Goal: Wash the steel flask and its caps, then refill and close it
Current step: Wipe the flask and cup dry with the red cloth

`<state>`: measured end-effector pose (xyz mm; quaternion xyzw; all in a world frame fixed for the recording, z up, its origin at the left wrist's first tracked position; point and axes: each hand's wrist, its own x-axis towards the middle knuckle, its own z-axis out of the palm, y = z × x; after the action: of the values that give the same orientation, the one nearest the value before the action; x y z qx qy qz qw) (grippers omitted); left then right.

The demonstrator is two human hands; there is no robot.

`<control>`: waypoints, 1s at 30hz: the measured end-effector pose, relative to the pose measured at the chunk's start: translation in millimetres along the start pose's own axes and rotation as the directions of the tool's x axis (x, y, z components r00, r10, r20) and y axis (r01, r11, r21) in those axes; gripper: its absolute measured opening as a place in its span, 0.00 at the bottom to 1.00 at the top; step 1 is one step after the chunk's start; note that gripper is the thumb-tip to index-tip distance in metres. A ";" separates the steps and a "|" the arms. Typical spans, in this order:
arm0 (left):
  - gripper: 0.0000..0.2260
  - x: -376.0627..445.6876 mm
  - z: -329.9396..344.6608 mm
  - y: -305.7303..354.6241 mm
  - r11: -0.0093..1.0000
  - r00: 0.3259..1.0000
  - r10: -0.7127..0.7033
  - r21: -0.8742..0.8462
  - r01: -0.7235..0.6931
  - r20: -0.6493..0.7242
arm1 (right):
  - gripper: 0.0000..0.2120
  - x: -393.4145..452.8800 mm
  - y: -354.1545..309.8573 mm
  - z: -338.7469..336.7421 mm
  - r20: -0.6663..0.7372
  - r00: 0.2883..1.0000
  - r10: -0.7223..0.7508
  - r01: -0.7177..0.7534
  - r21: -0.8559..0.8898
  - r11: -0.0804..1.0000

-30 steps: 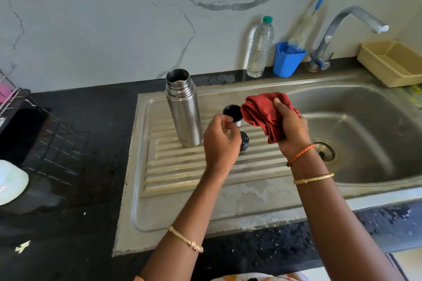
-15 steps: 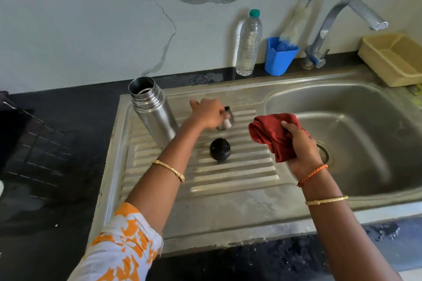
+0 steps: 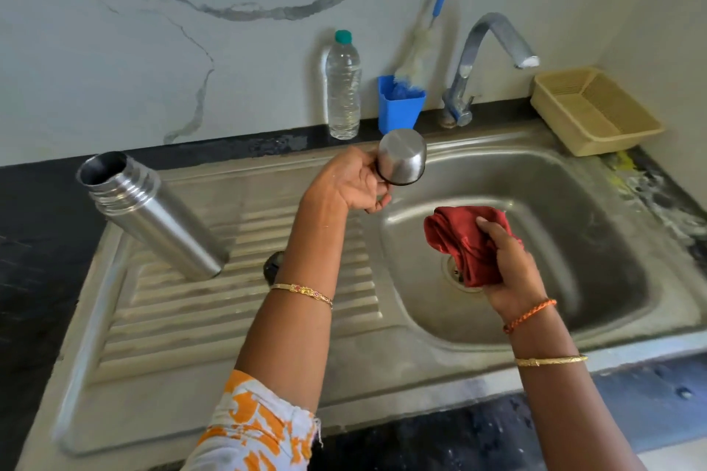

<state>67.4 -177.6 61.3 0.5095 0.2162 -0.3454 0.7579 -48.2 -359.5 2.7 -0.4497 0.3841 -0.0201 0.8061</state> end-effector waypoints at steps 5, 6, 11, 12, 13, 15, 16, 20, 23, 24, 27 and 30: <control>0.09 12.8 30.6 -13.1 0.973 0.995 0.094 0.217 -0.085 -0.031 | 0.10 6.0 -20.1 -22.4 -0.002 0.976 -0.218 0.216 -0.125 0.968; 0.07 14.9 35.7 -17.4 0.943 0.987 0.151 0.307 -0.129 -0.049 | 0.09 8.3 -24.6 -22.2 0.008 0.936 -0.353 0.346 -0.220 0.912; 0.06 19.3 59.4 -41.8 0.755 0.915 0.402 0.575 -0.315 -0.026 | 0.22 16.4 -21.9 -1.8 0.472 0.386 -0.793 0.826 -0.560 0.068; 0.08 16.5 63.6 -45.4 0.750 0.903 0.430 0.549 -0.369 0.019 | 0.26 17.2 -12.9 1.6 0.582 0.301 -0.756 0.815 -0.568 -0.113; 0.10 12.8 66.7 -48.6 0.721 0.880 0.471 0.549 -0.422 0.059 | 0.30 16.4 -3.8 3.6 0.657 0.270 -0.704 0.768 -0.588 -0.254; 0.10 7.2 66.9 -55.1 0.638 0.828 0.551 0.589 -0.496 0.101 | 0.40 11.5 4.8 5.8 0.705 0.331 -0.627 0.658 -0.649 -0.382; 0.11 5.0 65.3 -57.3 0.606 0.801 0.588 0.594 -0.528 0.112 | 0.42 8.4 0.0 7.6 0.712 0.349 -0.609 0.639 -0.656 -0.401; 0.09 6.6 62.6 -64.9 0.457 0.683 0.708 0.620 -0.637 0.180 | 0.40 20.5 -58.8 25.3 0.729 0.504 -0.463 0.780 -0.614 -0.119; 0.13 7.4 62.6 -69.6 0.377 0.610 0.771 0.641 -0.668 0.183 | 0.34 17.5 -115.2 38.1 0.675 0.734 -0.074 0.658 -0.679 0.326; 0.14 8.4 61.6 -69.9 0.368 0.593 0.788 0.647 -0.668 0.164 | 0.34 17.8 -123.4 38.8 0.678 0.734 -0.027 0.649 -0.691 0.319; 0.09 12.5 63.9 -67.1 0.445 0.610 0.786 0.590 -0.673 0.103 | 0.36 13.7 -103.8 39.8 0.745 0.618 -0.249 0.773 -0.634 0.021; 0.10 12.1 67.0 -65.9 0.552 0.644 0.765 0.511 -0.659 0.004 | 0.37 2.8 -39.6 34.8 0.735 0.427 -0.526 0.718 -0.629 -0.297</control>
<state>24.9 -258.9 38.0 0.7541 -0.0186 0.0109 0.6565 -11.6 -359.4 40.8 -0.9583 -0.0639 -0.1701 0.2207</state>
